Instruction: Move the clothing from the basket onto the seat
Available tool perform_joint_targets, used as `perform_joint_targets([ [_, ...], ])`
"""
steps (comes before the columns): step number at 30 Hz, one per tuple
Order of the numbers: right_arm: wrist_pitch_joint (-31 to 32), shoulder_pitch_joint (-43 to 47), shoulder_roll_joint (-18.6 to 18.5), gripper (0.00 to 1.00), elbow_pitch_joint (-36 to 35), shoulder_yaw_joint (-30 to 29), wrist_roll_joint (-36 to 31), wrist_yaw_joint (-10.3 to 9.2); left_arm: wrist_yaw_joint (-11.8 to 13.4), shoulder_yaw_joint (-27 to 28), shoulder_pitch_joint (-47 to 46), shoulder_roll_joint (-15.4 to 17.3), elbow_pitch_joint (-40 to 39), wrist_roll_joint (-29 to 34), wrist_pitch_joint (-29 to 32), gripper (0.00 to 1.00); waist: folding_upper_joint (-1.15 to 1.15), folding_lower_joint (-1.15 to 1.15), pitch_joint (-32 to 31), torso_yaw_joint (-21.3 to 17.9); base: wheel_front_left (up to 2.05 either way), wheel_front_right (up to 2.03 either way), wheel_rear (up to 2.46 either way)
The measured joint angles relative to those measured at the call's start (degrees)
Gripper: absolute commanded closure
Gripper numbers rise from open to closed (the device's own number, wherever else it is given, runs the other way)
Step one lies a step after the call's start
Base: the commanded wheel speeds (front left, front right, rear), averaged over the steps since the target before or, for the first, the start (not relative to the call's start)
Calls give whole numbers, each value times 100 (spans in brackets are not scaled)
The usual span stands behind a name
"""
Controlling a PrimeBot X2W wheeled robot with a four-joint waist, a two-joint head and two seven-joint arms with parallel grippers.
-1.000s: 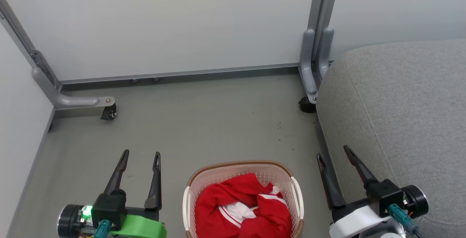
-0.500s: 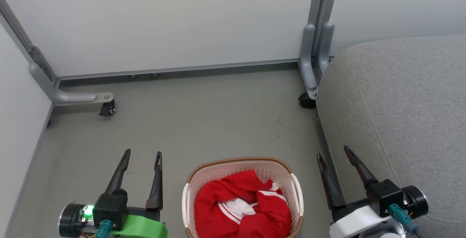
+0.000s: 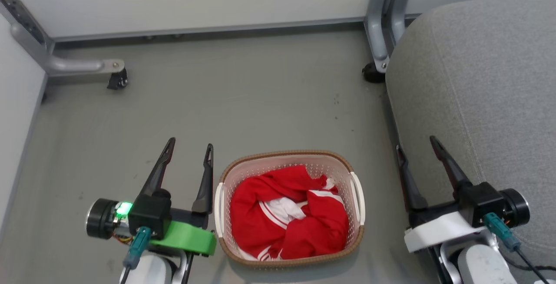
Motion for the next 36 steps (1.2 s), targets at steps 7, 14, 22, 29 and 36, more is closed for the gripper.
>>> perform_joint_targets([
  [7,0,-605,-114,0,-200,-312,15,0,-142,-539,-925,25,512,319,-2,0,0,0,910,41,0,0,0],
  [14,0,-1149,-142,0,-446,-447,41,0,-254,-1266,-1920,245,1339,549,-1,0,0,1,1876,39,0,0,0],
  [22,0,-1703,-126,0,-749,-379,60,0,-285,-2220,-3170,611,2486,757,-1,0,0,1,2925,-82,0,0,0],
  [29,0,-1997,-46,0,-880,-354,96,0,-292,-3444,-4238,907,3589,868,-1,0,0,1,3700,-292,0,0,0],
  [36,0,-2122,10,0,-911,-257,169,0,-293,-4724,-5083,913,4870,758,-2,0,0,0,4206,-605,0,0,0],
])
